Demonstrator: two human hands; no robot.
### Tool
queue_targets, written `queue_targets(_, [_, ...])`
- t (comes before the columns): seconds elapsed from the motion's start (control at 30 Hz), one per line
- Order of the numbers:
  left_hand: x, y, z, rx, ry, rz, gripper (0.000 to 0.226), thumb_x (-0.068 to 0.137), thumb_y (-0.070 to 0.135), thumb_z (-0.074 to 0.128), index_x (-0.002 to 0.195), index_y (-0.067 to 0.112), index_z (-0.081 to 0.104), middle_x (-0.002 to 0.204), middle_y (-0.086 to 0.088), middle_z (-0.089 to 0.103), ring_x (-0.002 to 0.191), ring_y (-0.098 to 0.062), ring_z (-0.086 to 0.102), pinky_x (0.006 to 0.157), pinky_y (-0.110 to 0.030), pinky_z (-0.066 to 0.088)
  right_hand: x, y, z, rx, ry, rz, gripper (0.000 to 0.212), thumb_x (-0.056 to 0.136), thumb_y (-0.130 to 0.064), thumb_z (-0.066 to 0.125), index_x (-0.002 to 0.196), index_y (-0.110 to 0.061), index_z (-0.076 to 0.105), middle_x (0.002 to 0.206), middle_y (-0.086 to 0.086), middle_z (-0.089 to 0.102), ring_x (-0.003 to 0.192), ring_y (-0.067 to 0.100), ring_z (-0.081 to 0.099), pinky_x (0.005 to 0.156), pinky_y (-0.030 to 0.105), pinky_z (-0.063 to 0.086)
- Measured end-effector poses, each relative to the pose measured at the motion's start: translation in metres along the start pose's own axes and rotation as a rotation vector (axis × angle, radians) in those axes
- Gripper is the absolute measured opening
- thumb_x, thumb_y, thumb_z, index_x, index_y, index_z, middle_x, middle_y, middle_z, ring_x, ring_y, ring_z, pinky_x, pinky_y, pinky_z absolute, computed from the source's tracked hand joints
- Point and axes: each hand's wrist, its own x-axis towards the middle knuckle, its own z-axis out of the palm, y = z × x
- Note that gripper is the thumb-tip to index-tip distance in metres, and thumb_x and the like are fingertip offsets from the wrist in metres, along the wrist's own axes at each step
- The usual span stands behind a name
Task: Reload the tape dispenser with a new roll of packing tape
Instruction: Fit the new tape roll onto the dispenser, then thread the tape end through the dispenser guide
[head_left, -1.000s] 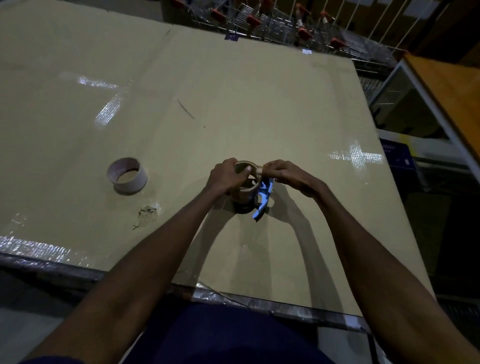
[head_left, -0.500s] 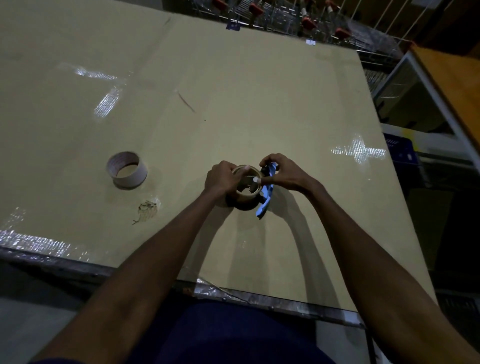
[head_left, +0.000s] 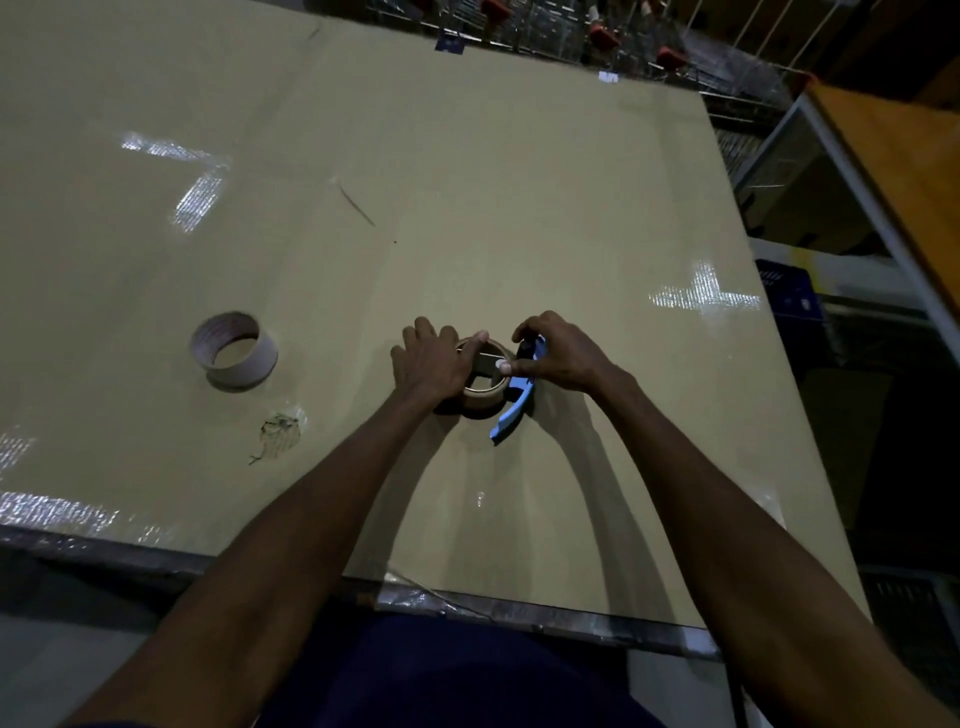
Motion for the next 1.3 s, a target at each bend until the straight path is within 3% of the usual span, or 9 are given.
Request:
queue_targets(0.17, [0.016, 0.002, -0.012, 0.068, 0.103, 0.058, 0.070, 0.093, 0.071, 0.035, 0.130, 0.014, 0.052, 0.127, -0.014, 0.055, 0.120, -0.034, 0.050, 0.096, -0.046, 0.037, -0.007, 0.006, -0.014, 0.096, -0.126, 0.042, 0.047, 0.074, -0.053, 0.079, 0.111, -0.025, 0.069, 0.105, -0.004, 0.066, 0.092, 0.017, 0.064, 0.071, 0.033, 0.054])
queue_targets(0.27, [0.019, 0.001, -0.010, -0.145, 0.031, 0.184, 0.054, 0.096, 0.060, 0.044, 0.130, 0.020, 0.055, 0.128, -0.009, 0.056, 0.120, -0.029, 0.054, 0.096, -0.044, 0.044, -0.013, 0.013, -0.031, 0.253, -0.275, 0.079, 0.039, 0.084, -0.035, 0.076, 0.120, -0.021, 0.066, 0.103, 0.005, 0.073, 0.066, 0.018, 0.068, 0.050, 0.028, 0.052])
queue_targets(0.37, [0.015, 0.003, -0.008, -0.316, -0.107, 0.396, 0.052, 0.094, 0.054, 0.056, 0.133, 0.020, 0.057, 0.129, -0.008, 0.053, 0.122, -0.023, 0.052, 0.095, -0.032, 0.042, -0.015, 0.015, -0.034, 0.273, -0.251, 0.046, 0.030, 0.090, -0.026, 0.070, 0.118, -0.018, 0.069, 0.095, 0.006, 0.076, 0.057, 0.015, 0.065, 0.045, 0.025, 0.044])
queue_targets(0.57, [0.010, -0.008, -0.008, -0.240, -0.334, 0.531, 0.107, 0.056, 0.080, 0.064, 0.149, 0.032, 0.038, 0.147, 0.002, 0.032, 0.136, -0.015, 0.029, 0.110, -0.032, 0.033, -0.012, 0.003, -0.024, 0.294, -0.230, 0.026, 0.009, 0.084, -0.016, 0.072, 0.090, -0.013, 0.078, 0.084, 0.009, 0.075, 0.064, 0.007, 0.058, 0.050, 0.020, 0.041])
queue_targets(0.7, [0.018, -0.019, -0.006, -0.276, -0.353, 0.541, 0.105, 0.059, 0.075, 0.066, 0.150, 0.034, 0.036, 0.145, 0.001, 0.030, 0.132, -0.014, 0.036, 0.110, -0.030, 0.037, -0.007, -0.001, -0.020, 0.231, -0.245, 0.037, 0.008, 0.079, -0.021, 0.080, 0.082, -0.014, 0.078, 0.075, -0.002, 0.073, 0.057, -0.002, 0.058, 0.051, 0.009, 0.041])
queue_targets(0.83, [0.016, -0.018, -0.011, -0.277, -0.383, 0.523, 0.108, 0.061, 0.065, 0.072, 0.153, 0.028, 0.032, 0.150, -0.001, 0.026, 0.124, -0.010, 0.041, 0.103, -0.022, 0.036, -0.006, -0.004, -0.014, 0.154, -0.232, 0.040, 0.018, 0.074, -0.028, 0.084, 0.082, -0.013, 0.078, 0.078, -0.002, 0.074, 0.072, 0.011, 0.066, 0.066, 0.026, 0.053])
queue_targets(0.97, [0.013, -0.015, -0.005, -0.196, -0.311, 0.554, 0.102, 0.070, 0.049, 0.082, 0.154, 0.023, 0.030, 0.149, -0.007, 0.030, 0.128, -0.023, 0.046, 0.106, -0.035, 0.042, -0.008, -0.007, -0.009, 0.091, -0.183, 0.056, 0.013, 0.074, -0.028, 0.083, 0.080, -0.017, 0.079, 0.077, -0.004, 0.074, 0.078, 0.017, 0.068, 0.073, 0.036, 0.056])
queue_targets(1.07, [0.010, -0.012, -0.002, -0.194, -0.246, 0.563, 0.092, 0.074, 0.034, 0.084, 0.151, 0.020, 0.035, 0.142, -0.009, 0.038, 0.122, -0.026, 0.052, 0.101, -0.035, 0.046, -0.012, -0.007, -0.007, 0.103, -0.140, 0.071, 0.003, 0.078, -0.019, 0.076, 0.078, -0.020, 0.078, 0.071, -0.008, 0.071, 0.072, 0.014, 0.065, 0.072, 0.037, 0.055])
queue_targets(1.3, [0.008, -0.011, -0.006, -0.186, -0.198, 0.590, 0.082, 0.072, 0.033, 0.083, 0.144, 0.023, 0.044, 0.137, -0.008, 0.043, 0.112, -0.025, 0.058, 0.093, -0.034, 0.051, -0.018, -0.016, 0.000, 0.016, -0.076, 0.059, 0.008, 0.077, -0.021, 0.071, 0.079, -0.020, 0.078, 0.084, 0.001, 0.076, 0.079, 0.021, 0.068, 0.068, 0.035, 0.053])
